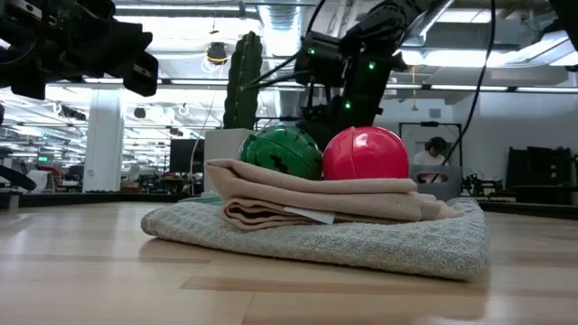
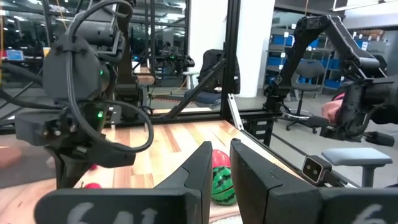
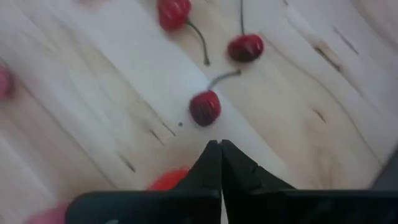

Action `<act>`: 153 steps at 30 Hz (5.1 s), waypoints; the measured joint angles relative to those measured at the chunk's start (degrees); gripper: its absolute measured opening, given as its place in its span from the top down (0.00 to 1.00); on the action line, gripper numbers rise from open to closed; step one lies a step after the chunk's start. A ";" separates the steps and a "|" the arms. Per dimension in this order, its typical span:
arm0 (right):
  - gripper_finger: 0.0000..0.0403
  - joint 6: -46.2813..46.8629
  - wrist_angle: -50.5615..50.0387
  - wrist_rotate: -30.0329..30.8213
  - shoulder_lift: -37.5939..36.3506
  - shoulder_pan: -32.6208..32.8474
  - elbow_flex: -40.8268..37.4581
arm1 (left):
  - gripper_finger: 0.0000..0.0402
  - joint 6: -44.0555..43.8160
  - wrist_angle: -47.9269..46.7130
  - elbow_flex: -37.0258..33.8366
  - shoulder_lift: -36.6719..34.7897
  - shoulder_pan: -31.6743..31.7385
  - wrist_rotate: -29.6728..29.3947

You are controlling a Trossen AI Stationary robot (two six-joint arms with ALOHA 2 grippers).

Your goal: Pick and placing Produce into tupperware

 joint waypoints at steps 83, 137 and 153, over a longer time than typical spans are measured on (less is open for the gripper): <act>0.86 23.22 -7.74 2.30 -32.41 7.47 -13.56 | 0.89 -2.61 -0.63 0.00 0.00 -0.02 -4.13; 0.54 56.59 -18.72 7.94 -4.59 13.90 -9.23 | 0.89 -4.87 1.45 -0.02 0.02 -0.09 -3.98; 0.59 59.83 -17.73 8.00 -3.72 13.64 -11.27 | 0.89 -5.03 1.53 -0.02 0.02 -0.09 -3.96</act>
